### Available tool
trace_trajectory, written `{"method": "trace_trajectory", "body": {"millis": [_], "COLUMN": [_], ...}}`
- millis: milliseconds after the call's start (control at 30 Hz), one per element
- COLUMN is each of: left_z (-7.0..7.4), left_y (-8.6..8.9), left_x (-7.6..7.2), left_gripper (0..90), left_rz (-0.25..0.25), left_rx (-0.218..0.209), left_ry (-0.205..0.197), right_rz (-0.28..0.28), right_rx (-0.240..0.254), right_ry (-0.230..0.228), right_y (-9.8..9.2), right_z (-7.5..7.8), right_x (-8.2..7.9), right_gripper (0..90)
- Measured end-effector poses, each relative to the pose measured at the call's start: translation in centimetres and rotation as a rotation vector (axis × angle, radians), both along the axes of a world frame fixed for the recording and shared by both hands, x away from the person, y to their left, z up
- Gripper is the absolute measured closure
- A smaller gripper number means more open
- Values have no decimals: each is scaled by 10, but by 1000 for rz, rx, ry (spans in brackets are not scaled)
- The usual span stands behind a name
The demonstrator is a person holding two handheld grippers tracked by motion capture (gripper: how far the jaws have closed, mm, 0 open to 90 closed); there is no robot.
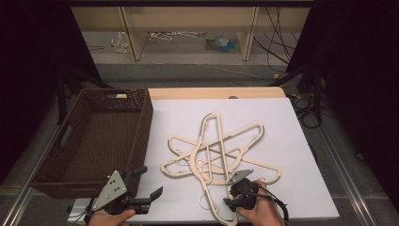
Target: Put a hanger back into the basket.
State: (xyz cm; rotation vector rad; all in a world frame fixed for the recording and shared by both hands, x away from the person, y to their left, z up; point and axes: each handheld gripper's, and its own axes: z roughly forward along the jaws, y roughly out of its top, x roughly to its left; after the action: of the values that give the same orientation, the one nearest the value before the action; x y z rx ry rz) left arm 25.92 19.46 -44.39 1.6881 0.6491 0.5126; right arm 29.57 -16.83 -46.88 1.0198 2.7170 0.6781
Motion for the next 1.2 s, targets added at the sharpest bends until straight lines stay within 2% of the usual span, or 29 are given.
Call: {"method": "trace_trajectory", "body": {"millis": [67, 200, 233, 267, 500, 633, 667, 733, 767, 833, 900, 933, 967, 1000, 1033, 1067, 1100, 1133, 1200], "left_z": [0, 0, 0, 0, 0, 0, -1, -2, -1, -3, -5, -7, -11, -11, -14, -14, -17, -21, -23], "left_y": [0, 0, 0, 0, 1, 0, -1, -2, -1, -3, -8, -10, -17, -17, -23, -23, -27, -34, -36], "left_x": [0, 0, 0, 0, 1, 0, 0, 0, 1, 2, 1, 1, 2, 2, 4, 4, 6, 9, 10], "left_gripper": [167, 167, 167, 167, 168, 168, 168, 168, 168, 168, 168, 169, 175, 178, 183, 193, 193, 208, 208], "left_rz": [-3, -1, -1, -3, -3, -2, -1, -2, -7, -20, -26, -36, -56, -56, -69, -69, -73, -76, -84], "left_rx": [4, 3, 3, 5, 6, -1, -4, -6, 13, 18, 29, 42, 73, 73, 109, 109, 141, 194, 206], "left_ry": [-4, 0, 0, -3, -5, 6, 16, 14, 3, 2, 20, 23, 35, 35, 38, 38, 29, 28, 32], "right_rz": [-1, -40, -40, -37, -62, -41, -14, -12, 5, 43, 43, 63, 74, 74, 89, 89, 87, 106, 121], "right_rx": [0, 29, 29, 22, 26, -5, -25, -34, -42, -67, -82, -85, -91, -91, -102, -102, -107, -117, -124], "right_ry": [4, 36, 36, 19, 27, 13, 1, 2, 1, 1, 11, -10, -8, -8, -12, -12, -12, -14, -15], "right_y": [-1, -6, -6, -8, -16, -20, -22, -22, -23, -22, -22, -23, -24, -24, -27, -27, -27, -29, -30], "right_z": [0, 2, 2, 1, 4, 8, 12, 14, 16, 18, 19, 18, 20, 20, 23, 23, 25, 30, 35], "right_x": [1, 3, 3, 4, 7, 9, 10, 11, 11, 13, 13, 15, 16, 16, 18, 18, 19, 21, 24], "right_gripper": [554, 609, 609, 645, 737, 767, 794, 798, 797, 799, 799, 799, 799, 799, 800, 800, 799, 799, 799]}}
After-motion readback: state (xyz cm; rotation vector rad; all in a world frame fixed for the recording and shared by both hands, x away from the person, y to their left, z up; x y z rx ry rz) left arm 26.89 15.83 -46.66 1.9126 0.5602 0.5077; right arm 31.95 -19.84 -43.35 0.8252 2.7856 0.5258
